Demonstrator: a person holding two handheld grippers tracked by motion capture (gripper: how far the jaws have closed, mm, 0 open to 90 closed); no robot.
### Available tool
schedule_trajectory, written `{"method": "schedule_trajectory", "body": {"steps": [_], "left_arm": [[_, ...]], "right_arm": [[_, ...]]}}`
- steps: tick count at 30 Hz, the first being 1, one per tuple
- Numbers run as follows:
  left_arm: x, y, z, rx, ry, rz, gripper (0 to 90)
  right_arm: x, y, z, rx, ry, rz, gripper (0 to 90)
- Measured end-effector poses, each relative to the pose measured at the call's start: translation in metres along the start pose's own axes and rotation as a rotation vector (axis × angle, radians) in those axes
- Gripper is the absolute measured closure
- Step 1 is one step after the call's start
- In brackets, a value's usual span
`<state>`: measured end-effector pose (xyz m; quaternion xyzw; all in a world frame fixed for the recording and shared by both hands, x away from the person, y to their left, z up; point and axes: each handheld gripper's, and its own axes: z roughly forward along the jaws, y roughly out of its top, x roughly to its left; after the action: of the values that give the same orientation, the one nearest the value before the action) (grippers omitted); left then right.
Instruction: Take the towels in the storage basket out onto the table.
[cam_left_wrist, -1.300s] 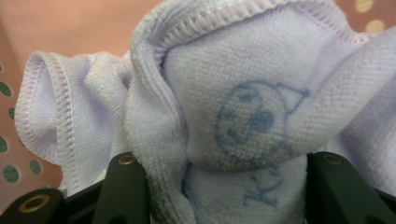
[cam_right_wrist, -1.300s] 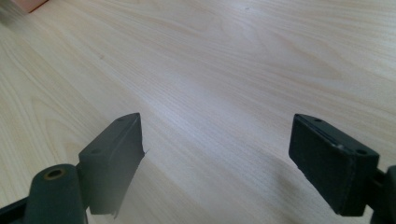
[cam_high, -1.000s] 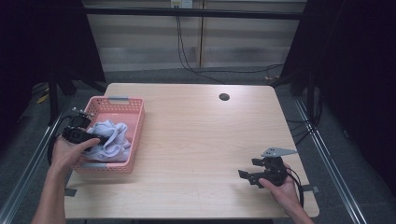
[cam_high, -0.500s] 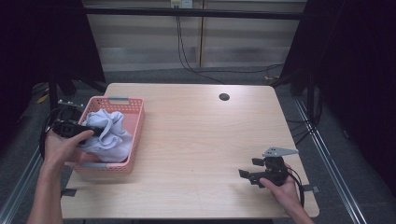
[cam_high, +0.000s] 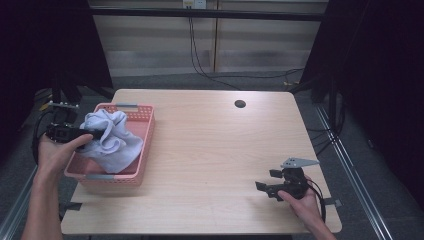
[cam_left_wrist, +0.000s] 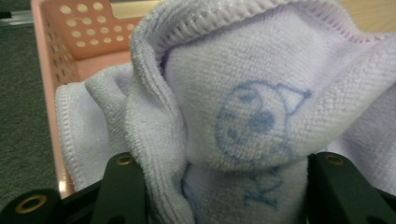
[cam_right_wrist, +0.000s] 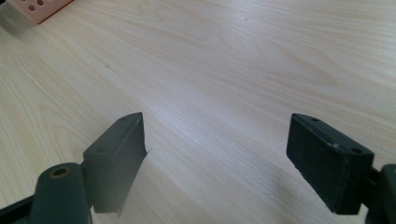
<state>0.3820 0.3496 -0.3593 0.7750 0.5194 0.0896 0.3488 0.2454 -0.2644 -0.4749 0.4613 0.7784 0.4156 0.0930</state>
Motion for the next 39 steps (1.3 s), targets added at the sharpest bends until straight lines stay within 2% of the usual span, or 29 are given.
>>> {"method": "schedule_trajectory", "body": {"steps": [5,6,11,16,19,24,26,30,31,39], "left_arm": [[-0.001,0.003,-0.009,-0.032,0.004,-0.003,49.3],[0.0,0.004,-0.011,-0.023,0.004,0.015,49.2],[-0.004,0.007,-0.02,-0.024,0.033,0.032,49.1],[-0.007,0.011,-0.027,-0.059,0.02,0.033,49.1],[-0.014,0.015,-0.03,-0.087,0.018,0.031,49.1],[-0.018,0.019,-0.035,-0.104,0.013,0.03,49.1],[-0.021,0.022,-0.044,-0.118,0.027,0.044,49.0],[-0.025,0.025,-0.05,-0.134,0.025,0.044,49.0],[-0.028,0.026,-0.054,-0.146,0.036,0.056,48.9],[-0.046,0.037,-0.062,-0.192,0.009,0.083,48.8]], "right_arm": [[0.0,0.0,0.001,0.001,-0.004,-0.001,19.5],[0.0,0.0,0.001,0.002,-0.005,0.001,19.7],[0.0,0.0,0.0,0.001,-0.002,0.0,19.6],[0.0,0.0,0.0,-0.006,-0.005,0.004,19.6],[-0.001,0.0,-0.001,-0.011,-0.004,0.002,19.6],[0.0,0.0,-0.001,-0.015,-0.003,0.0,19.6],[0.0,0.0,-0.002,-0.014,-0.003,-0.002,19.5],[0.0,0.001,-0.001,-0.012,-0.005,-0.001,19.5],[0.0,0.001,-0.001,-0.011,-0.005,-0.001,19.5],[0.0,0.001,-0.001,-0.013,-0.005,-0.006,19.3]]}}
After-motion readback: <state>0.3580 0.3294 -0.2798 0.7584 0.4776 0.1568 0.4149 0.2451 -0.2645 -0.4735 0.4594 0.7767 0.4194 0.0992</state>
